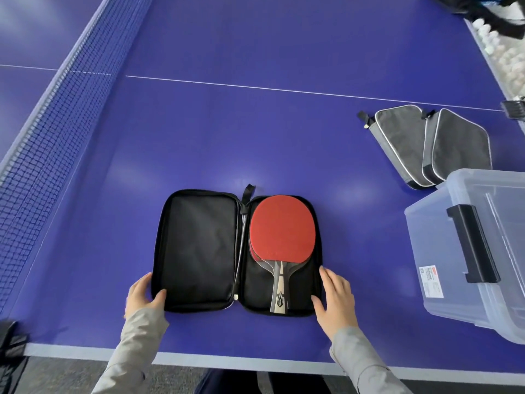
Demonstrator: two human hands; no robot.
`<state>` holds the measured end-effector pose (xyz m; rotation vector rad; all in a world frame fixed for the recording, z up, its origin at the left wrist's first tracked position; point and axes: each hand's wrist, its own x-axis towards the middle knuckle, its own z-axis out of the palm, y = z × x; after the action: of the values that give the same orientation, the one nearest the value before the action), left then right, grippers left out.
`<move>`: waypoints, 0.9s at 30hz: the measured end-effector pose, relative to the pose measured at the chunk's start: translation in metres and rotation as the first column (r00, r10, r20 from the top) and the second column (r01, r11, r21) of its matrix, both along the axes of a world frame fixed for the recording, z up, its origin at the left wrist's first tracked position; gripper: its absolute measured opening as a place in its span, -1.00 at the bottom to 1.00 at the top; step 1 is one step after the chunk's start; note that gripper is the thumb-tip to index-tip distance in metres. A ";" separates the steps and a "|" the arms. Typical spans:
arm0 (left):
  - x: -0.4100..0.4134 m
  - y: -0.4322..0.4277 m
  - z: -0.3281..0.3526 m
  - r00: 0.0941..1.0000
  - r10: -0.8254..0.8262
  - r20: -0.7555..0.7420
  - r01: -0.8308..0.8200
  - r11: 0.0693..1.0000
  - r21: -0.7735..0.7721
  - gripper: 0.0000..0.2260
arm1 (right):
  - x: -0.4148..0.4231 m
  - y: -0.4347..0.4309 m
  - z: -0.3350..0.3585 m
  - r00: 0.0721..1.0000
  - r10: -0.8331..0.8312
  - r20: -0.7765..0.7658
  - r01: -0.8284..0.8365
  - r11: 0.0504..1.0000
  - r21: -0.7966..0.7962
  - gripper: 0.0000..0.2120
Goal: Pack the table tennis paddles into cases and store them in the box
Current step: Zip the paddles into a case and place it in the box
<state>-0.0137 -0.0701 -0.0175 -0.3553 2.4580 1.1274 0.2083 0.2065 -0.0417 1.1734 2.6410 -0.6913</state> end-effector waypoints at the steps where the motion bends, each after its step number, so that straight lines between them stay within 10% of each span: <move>1: 0.002 0.000 0.010 0.999 0.044 0.011 -0.045 0.990 0.132 -0.62 | 0.000 0.000 0.001 1.000 0.003 0.004 -0.003 1.000 -0.006 -0.40; 8: 0.047 0.034 0.093 0.992 -0.078 -0.097 0.120 0.807 0.578 -0.41 | -0.020 0.000 0.042 0.928 -0.187 -0.323 0.159 0.981 -0.110 -0.54; 16: 0.111 0.106 0.096 0.717 -0.543 -0.437 0.674 0.700 0.235 -0.43 | -0.077 -0.017 0.114 0.798 -0.338 -0.499 0.079 0.879 -0.469 -0.88; 19: 0.118 0.118 0.087 0.636 -0.603 -0.482 0.739 0.655 0.156 -0.45 | -0.081 -0.012 0.114 0.831 -0.322 -0.454 0.149 0.915 -0.376 -0.82; 27: 0.049 0.119 0.052 0.960 -0.281 -0.014 0.272 0.914 0.300 -0.60 | -0.060 0.028 0.074 0.837 -0.490 -0.242 0.384 0.842 -0.380 -0.78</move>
<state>0.0355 0.0485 0.0340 0.0669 2.1773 1.3289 0.1486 0.2349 0.0323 1.7111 2.3598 -1.4561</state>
